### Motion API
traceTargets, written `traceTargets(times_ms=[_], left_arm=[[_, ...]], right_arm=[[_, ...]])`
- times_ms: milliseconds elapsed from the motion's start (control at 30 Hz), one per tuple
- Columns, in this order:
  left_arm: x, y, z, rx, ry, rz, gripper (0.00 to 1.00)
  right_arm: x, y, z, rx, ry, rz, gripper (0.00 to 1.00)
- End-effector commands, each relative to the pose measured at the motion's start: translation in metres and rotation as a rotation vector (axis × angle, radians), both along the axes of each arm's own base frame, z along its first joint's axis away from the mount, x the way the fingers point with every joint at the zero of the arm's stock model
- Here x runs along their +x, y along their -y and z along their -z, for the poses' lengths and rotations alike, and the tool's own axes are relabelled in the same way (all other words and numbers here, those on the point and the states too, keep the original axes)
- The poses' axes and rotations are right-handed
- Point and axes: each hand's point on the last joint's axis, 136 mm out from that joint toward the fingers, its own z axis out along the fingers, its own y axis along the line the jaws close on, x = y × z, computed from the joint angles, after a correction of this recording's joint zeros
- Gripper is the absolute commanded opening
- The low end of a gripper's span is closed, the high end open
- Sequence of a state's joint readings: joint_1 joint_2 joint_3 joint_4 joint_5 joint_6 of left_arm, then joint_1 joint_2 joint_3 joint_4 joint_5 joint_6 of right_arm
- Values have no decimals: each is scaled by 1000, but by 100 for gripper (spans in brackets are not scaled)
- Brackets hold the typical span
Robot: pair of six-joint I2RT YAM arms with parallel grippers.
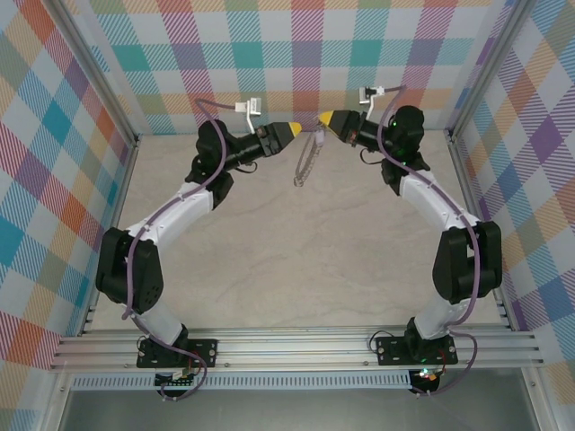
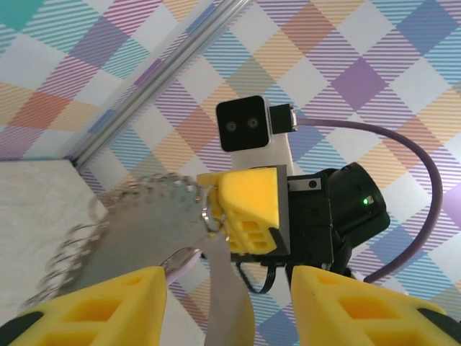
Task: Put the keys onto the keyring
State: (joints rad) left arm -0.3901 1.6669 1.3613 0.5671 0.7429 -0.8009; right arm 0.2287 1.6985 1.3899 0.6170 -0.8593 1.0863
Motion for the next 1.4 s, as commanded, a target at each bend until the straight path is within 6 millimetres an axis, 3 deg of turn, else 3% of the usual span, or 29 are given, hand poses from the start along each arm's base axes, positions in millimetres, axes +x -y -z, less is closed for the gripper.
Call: traceTargets(times_ms=[0, 200, 533, 1367], left_arm=[[-3, -6, -10, 66, 52, 59, 50], [0, 6, -9, 127, 48, 192, 46], [10, 17, -12, 104, 36, 226, 33], [8, 38, -14, 78, 38, 253, 31]], right_arm=[[-16, -4, -20, -11, 57, -136, 0], [-14, -12, -16, -38, 4, -250, 0], [-9, -16, -11, -36, -23, -248, 0], [-11, -24, -13, -32, -15, -255, 0]])
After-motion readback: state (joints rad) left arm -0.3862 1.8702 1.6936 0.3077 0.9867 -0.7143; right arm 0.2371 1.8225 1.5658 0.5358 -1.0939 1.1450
